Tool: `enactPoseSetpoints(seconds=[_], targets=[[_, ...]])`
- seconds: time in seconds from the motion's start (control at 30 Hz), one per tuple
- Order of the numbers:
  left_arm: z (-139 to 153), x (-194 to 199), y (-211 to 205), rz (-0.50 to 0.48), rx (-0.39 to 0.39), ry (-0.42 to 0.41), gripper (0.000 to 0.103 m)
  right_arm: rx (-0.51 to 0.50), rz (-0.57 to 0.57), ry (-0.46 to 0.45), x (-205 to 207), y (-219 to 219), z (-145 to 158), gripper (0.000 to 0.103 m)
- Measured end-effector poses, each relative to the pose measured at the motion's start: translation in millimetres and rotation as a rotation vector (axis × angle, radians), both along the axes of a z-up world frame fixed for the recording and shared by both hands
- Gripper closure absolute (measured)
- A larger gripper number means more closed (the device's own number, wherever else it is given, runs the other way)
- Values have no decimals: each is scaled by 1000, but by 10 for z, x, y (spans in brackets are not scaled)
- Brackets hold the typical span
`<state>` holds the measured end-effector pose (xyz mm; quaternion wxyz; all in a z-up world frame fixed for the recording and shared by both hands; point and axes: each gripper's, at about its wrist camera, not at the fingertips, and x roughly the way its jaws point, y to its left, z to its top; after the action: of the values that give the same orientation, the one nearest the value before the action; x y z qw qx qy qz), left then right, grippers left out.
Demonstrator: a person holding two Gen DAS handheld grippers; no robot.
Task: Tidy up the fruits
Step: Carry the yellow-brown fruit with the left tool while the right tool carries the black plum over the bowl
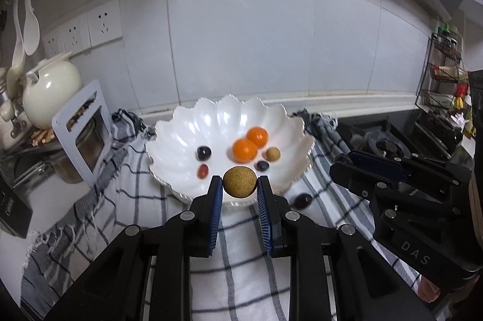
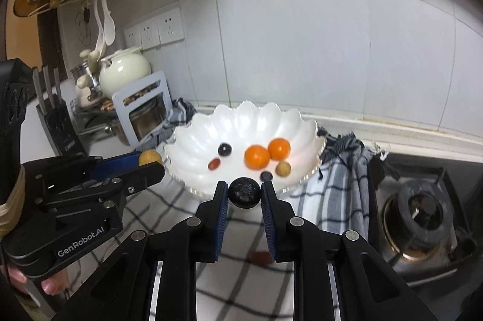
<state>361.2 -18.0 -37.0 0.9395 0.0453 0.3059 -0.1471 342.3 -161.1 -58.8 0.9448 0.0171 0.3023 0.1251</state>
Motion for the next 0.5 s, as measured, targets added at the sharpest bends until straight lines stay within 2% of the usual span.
enactPoseSetpoints(seconds=[0.5], targets=[[173, 502, 144, 66, -59, -5, 79, -1, -33, -31, 643, -6, 165, 79]])
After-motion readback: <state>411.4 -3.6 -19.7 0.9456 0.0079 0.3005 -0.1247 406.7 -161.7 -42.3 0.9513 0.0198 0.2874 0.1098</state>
